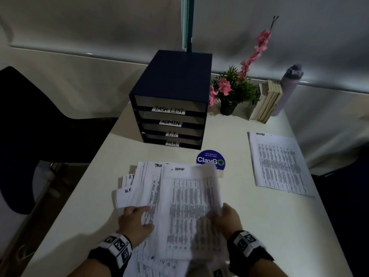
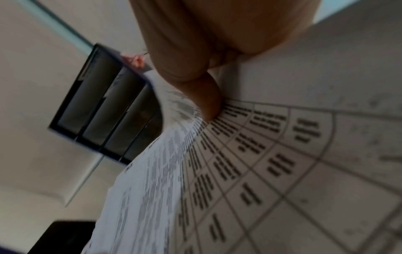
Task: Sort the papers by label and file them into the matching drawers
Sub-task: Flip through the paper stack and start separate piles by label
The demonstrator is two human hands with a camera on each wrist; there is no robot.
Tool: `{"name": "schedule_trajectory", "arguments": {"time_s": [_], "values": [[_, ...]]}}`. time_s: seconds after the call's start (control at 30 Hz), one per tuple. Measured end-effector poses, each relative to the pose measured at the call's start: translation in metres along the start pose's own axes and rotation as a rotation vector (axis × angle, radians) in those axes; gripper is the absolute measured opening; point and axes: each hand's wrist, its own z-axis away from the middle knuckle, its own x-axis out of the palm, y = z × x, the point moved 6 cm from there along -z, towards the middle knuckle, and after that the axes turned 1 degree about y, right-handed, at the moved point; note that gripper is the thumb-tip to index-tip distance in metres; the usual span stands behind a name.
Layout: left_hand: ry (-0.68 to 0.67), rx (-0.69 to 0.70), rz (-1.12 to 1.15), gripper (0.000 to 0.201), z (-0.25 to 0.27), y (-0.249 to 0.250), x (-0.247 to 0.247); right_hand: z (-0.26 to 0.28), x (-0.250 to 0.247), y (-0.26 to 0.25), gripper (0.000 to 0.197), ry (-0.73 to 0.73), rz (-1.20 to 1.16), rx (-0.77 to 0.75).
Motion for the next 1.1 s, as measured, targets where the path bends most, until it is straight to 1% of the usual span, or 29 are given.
{"name": "schedule_trajectory", "arguments": {"time_s": [0.03, 0.07, 0.13, 0.2, 0.23, 0.27, 0.33, 0.37, 0.43, 0.5, 0.6, 0.7, 0.8, 0.87, 0.9, 0.93, 0.97, 1.03, 1.1], "values": [[0.014, -0.012, 0.000, 0.055, 0.000, 0.000, -0.001, -0.003, -0.005, 0.006, 0.022, 0.001, -0.022, 0.011], [0.032, -0.025, 0.002, 0.052, -0.001, -0.001, -0.002, -0.006, -0.009, 0.015, 0.024, 0.002, -0.093, 0.032], [0.056, -0.031, 0.035, 0.041, -0.003, 0.004, -0.004, -0.006, -0.015, 0.026, 0.025, 0.029, -0.330, 0.072], [0.029, -0.002, 0.101, 0.034, -0.004, 0.011, -0.004, 0.006, -0.016, 0.022, 0.015, 0.034, -0.550, 0.094], [-0.002, 0.022, 0.161, 0.036, -0.005, 0.015, -0.002, 0.012, -0.015, 0.017, 0.010, 0.022, -0.615, 0.097], [-0.033, 0.038, 0.251, 0.035, -0.004, 0.019, -0.001, 0.014, -0.013, 0.015, 0.013, -0.002, -0.657, 0.096], [-0.083, 0.068, 0.391, 0.018, -0.002, 0.024, 0.000, 0.017, -0.006, 0.014, 0.018, -0.056, -0.681, 0.113], [-0.095, 0.080, 0.420, 0.018, -0.002, 0.024, 0.000, 0.019, -0.004, 0.015, 0.015, -0.062, -0.677, 0.128], [-0.062, 0.082, 0.427, 0.033, -0.004, 0.022, -0.003, 0.016, -0.004, 0.021, 0.008, 0.002, -0.580, 0.133], [-0.014, 0.080, 0.409, 0.041, -0.005, 0.019, -0.009, 0.010, -0.007, 0.029, 0.009, 0.073, -0.449, 0.122], [0.022, 0.062, 0.411, 0.051, -0.006, 0.010, -0.014, 0.004, -0.008, 0.042, 0.010, 0.090, -0.390, 0.141], [0.046, 0.021, 0.444, 0.060, -0.008, -0.001, -0.016, 0.008, -0.013, 0.045, 0.012, 0.090, -0.429, 0.165], [0.061, 0.015, 0.458, 0.064, -0.010, -0.009, -0.015, 0.016, -0.014, 0.042, 0.006, 0.085, -0.529, 0.179], [0.064, 0.010, 0.483, 0.072, -0.008, -0.010, -0.015, 0.018, -0.014, 0.044, 0.022, 0.076, -0.581, 0.188], [0.070, 0.004, 0.495, 0.076, -0.008, -0.010, -0.016, 0.019, -0.013, 0.044, 0.027, 0.067, -0.596, 0.197], [0.080, 0.000, 0.494, 0.077, -0.009, -0.011, -0.016, 0.018, -0.011, 0.047, 0.028, 0.063, -0.614, 0.209], [0.088, -0.001, 0.510, 0.077, -0.007, -0.009, -0.017, 0.019, -0.011, 0.046, 0.025, 0.065, -0.626, 0.216], [0.099, 0.027, 0.569, 0.069, -0.004, -0.004, -0.019, 0.018, -0.009, 0.046, 0.011, 0.065, -0.648, 0.210], [0.083, 0.058, 0.623, 0.058, 0.000, 0.002, -0.018, 0.018, -0.008, 0.042, 0.008, 0.056, -0.660, 0.194]]}}
